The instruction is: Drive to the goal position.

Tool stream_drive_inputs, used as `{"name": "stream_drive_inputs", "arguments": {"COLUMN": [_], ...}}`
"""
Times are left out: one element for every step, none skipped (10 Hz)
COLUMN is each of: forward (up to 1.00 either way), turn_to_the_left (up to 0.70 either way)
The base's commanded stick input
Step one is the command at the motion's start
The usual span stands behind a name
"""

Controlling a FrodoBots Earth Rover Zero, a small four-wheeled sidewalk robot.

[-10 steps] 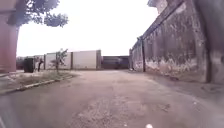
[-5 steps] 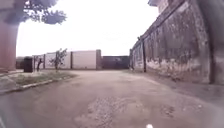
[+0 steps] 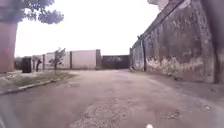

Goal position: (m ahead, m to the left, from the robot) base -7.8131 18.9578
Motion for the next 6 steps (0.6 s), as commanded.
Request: {"name": "stream_drive_inputs", "arguments": {"forward": [0.3, 0.3, 0.3, 0.3, 0.3, 0.3], "turn_to_the_left": [0.0, 0.0, 0.0, 0.0, 0.0, 0.0]}}
